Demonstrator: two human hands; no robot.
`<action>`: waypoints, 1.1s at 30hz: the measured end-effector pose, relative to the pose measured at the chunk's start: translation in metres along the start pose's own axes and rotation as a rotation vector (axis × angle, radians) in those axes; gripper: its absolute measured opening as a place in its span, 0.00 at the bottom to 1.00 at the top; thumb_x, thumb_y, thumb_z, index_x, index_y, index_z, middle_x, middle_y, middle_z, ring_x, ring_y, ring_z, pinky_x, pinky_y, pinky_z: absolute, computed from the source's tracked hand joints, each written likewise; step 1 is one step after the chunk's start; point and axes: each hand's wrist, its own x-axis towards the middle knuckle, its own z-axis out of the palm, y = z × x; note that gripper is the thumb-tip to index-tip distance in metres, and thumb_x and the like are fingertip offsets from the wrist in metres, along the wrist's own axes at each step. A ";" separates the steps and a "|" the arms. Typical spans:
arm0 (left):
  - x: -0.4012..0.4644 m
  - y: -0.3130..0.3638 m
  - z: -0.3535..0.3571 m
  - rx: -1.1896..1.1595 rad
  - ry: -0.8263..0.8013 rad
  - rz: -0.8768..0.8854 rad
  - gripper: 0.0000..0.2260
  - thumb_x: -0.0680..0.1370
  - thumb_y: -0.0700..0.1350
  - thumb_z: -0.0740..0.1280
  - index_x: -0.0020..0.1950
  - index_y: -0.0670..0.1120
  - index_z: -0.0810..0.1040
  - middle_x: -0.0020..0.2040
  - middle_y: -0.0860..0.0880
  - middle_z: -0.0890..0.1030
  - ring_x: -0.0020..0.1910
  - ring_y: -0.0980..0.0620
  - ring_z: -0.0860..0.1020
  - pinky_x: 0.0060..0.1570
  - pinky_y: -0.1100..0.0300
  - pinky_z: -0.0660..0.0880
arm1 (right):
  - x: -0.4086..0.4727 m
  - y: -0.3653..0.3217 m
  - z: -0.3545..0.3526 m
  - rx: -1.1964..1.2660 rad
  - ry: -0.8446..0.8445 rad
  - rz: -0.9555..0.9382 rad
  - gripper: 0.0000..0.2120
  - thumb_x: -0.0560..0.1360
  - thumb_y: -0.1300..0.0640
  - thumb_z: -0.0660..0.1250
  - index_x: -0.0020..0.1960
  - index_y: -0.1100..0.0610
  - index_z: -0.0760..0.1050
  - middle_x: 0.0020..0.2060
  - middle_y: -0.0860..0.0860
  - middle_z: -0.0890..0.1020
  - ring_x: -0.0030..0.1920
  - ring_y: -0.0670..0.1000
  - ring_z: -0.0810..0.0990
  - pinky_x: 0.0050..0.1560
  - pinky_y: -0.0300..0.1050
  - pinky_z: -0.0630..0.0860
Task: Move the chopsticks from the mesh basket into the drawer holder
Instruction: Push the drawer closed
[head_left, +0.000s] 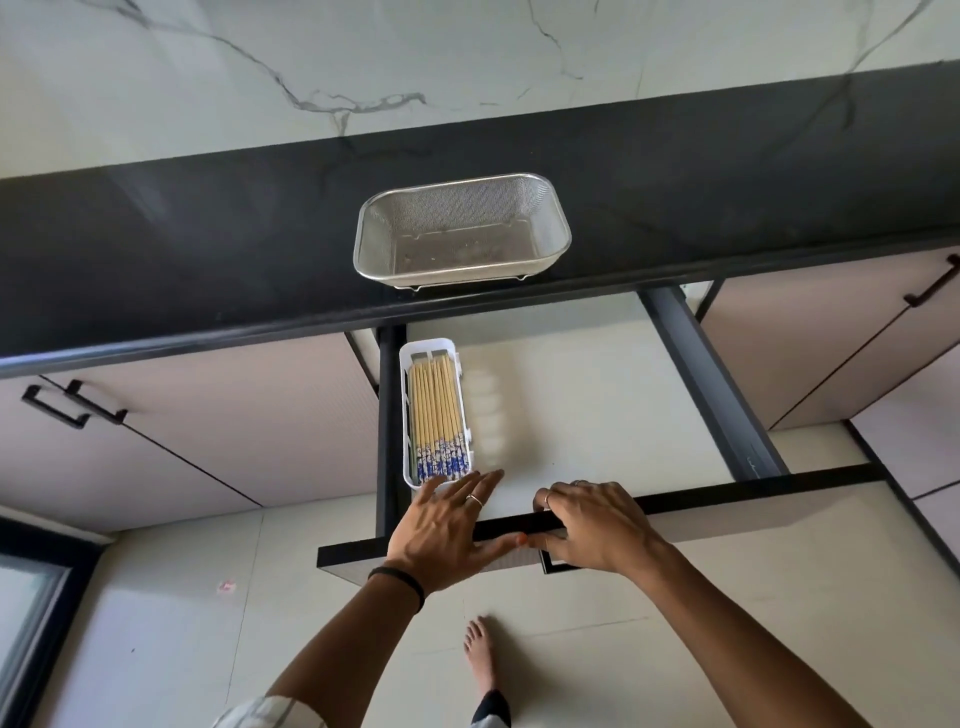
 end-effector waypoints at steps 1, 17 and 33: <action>0.006 -0.005 -0.003 0.011 0.008 0.024 0.42 0.72 0.75 0.40 0.79 0.52 0.49 0.76 0.52 0.61 0.75 0.55 0.58 0.74 0.54 0.47 | 0.009 0.004 -0.002 -0.002 -0.008 0.004 0.31 0.67 0.24 0.48 0.54 0.46 0.71 0.48 0.45 0.81 0.51 0.51 0.80 0.46 0.46 0.70; 0.132 -0.088 -0.028 0.435 0.204 0.495 0.31 0.74 0.39 0.67 0.76 0.47 0.62 0.76 0.51 0.62 0.73 0.52 0.63 0.69 0.56 0.65 | 0.117 0.027 -0.006 -0.042 0.336 0.469 0.34 0.78 0.44 0.54 0.76 0.61 0.51 0.77 0.61 0.53 0.77 0.58 0.52 0.75 0.53 0.56; 0.211 -0.126 -0.040 0.501 0.033 0.101 0.37 0.80 0.37 0.55 0.72 0.43 0.26 0.76 0.53 0.32 0.76 0.54 0.40 0.71 0.57 0.35 | 0.227 0.072 -0.008 0.567 0.234 0.606 0.41 0.76 0.58 0.66 0.74 0.70 0.42 0.76 0.64 0.44 0.77 0.58 0.43 0.70 0.33 0.38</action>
